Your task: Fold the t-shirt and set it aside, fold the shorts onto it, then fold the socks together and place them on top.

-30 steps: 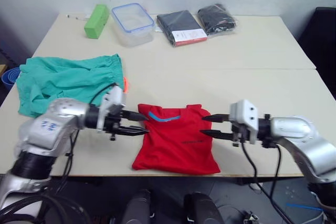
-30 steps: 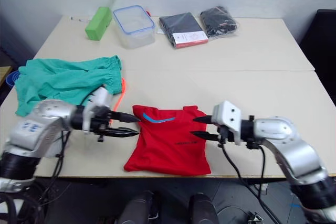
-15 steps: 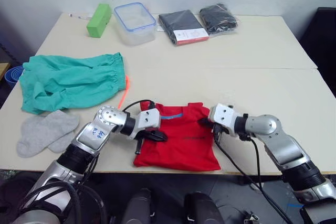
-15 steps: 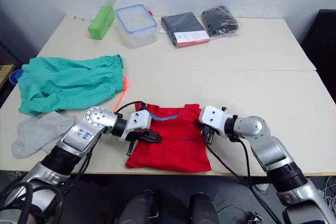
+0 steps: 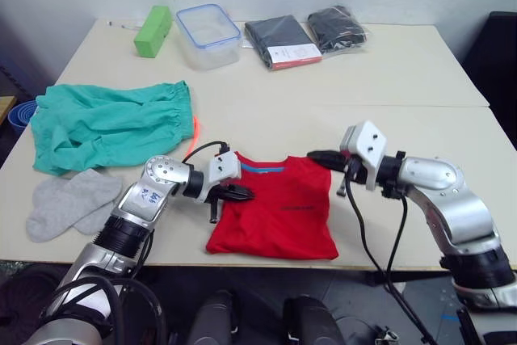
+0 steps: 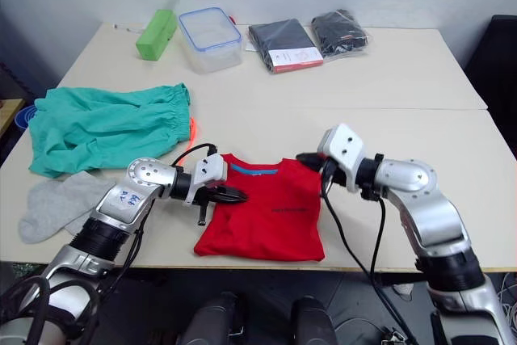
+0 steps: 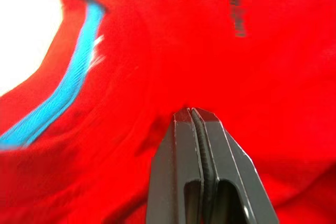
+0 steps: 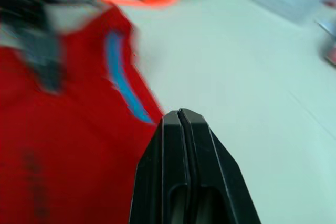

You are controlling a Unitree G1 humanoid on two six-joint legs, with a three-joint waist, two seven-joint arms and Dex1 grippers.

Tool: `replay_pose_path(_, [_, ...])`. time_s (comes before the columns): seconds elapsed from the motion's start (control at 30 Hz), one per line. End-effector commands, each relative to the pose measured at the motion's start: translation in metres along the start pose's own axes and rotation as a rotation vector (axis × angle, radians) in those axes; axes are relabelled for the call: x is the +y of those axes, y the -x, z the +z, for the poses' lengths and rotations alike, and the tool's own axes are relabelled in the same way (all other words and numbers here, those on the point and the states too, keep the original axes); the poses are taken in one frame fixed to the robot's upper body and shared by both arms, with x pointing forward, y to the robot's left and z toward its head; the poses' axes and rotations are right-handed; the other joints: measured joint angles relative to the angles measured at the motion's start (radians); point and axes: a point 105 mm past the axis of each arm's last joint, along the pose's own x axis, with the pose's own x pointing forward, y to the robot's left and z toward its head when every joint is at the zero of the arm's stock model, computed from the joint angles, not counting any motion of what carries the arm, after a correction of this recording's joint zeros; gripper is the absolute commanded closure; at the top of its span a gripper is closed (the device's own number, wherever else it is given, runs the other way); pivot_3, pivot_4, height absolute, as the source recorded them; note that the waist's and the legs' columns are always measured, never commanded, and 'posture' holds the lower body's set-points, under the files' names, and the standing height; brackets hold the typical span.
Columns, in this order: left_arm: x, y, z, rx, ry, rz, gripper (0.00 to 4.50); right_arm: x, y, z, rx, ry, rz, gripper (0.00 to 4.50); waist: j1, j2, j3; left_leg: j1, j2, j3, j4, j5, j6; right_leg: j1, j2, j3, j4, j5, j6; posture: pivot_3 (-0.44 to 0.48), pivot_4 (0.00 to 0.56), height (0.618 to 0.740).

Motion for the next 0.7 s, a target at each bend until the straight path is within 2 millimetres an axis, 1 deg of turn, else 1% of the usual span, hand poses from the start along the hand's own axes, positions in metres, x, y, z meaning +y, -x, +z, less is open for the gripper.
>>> replay_pose_path(0.03, [0.001, 0.007, 0.0, 0.019, -0.024, 0.023, 4.45, 0.028, -0.005, -0.013, 0.061, 0.039, 0.133, 4.5, -0.001, 0.0, 0.0, 0.0, 0.0, 0.001, 0.0, 0.0, 0.0, 0.0, 0.0, 0.0, 0.0, 0.0, 0.0, 0.0, 0.15, 0.74])
replay_pose_path(0.1, [0.004, 0.008, -0.006, 0.047, -0.028, 0.032, 4.45, 0.037, -0.011, -0.033, 0.131, 0.06, 0.162, 4.5, -0.001, 0.0, 0.0, 0.0, 0.0, 0.001, 0.0, 0.0, 0.001, 0.0, 0.0, 0.001, -0.001, 0.0, 0.0, 0.0, 0.15, 0.74])
replay_pose_path(0.17, [0.009, 0.009, -0.008, 0.057, -0.026, 0.047, 4.45, 0.043, -0.013, -0.052, 0.2, 0.096, 0.181, 4.5, -0.002, 0.0, 0.0, 0.0, 0.0, 0.002, 0.0, 0.0, 0.001, -0.001, 0.0, 0.0, -0.003, 0.0, 0.0, 0.0, 0.15, 0.74])
replay_pose_path(0.2, [0.012, 0.009, -0.008, 0.058, -0.027, 0.053, 4.45, 0.045, -0.013, -0.059, 0.225, 0.117, 0.189, 4.5, -0.002, 0.0, 0.0, 0.0, 0.0, 0.002, 0.0, 0.0, 0.0, -0.001, 0.0, 0.001, -0.003, 0.0, 0.0, 0.0, 0.15, 0.74])
replay_pose_path(0.3, [0.031, 0.009, -0.002, 0.057, -0.046, 0.096, 4.45, 0.047, -0.01, -0.075, 0.278, 0.162, 0.199, 4.5, -0.001, 0.0, 0.0, 0.0, 0.0, 0.002, 0.001, 0.0, 0.0, -0.001, 0.0, 0.0, -0.001, 0.0, 0.0, 0.0, 0.15, 0.74])
replay_pose_path(0.43, [0.061, 0.006, 0.006, 0.057, -0.052, 0.172, 4.45, 0.052, -0.007, -0.082, 0.29, 0.199, 0.22, 4.5, 0.003, -0.003, -0.001, 0.001, -0.001, 0.001, 0.002, 0.0, 0.0, 0.0, 0.0, -0.001, -0.001, 0.0, 0.0, 0.0, 0.15, 0.74])
replay_pose_path(0.57, [0.089, 0.009, 0.005, 0.086, -0.072, 0.286, 4.45, 0.052, -0.007, -0.081, 0.277, 0.199, 0.209, 4.5, 0.003, -0.006, -0.002, 0.001, -0.001, 0.002, 0.002, 0.0, 0.0, 0.0, 0.0, -0.002, -0.001, 0.0, 0.0, 0.0, 0.15, 0.74])
replay_pose_path(0.63, [0.097, 0.013, 0.01, 0.063, -0.072, 0.318, 4.45, 0.05, -0.007, -0.079, 0.269, 0.196, 0.195, 4.5, 0.002, -0.007, -0.002, 0.001, -0.001, 0.002, 0.002, 0.0, 0.0, 0.0, 0.0, -0.002, -0.001, 0.0, 0.0, 0.0, 0.15, 0.74])
replay_pose_path(0.7, [0.096, 0.019, 0.023, -0.002, -0.078, 0.295, 4.45, 0.048, -0.007, -0.076, 0.254, 0.186, 0.174, 4.5, 0.0, -0.007, -0.002, 0.0, -0.001, 0.002, 0.002, 0.0, 0.0, -0.001, 0.0, -0.003, -0.001, 0.0, 0.0, 0.0, 0.15, 0.74])
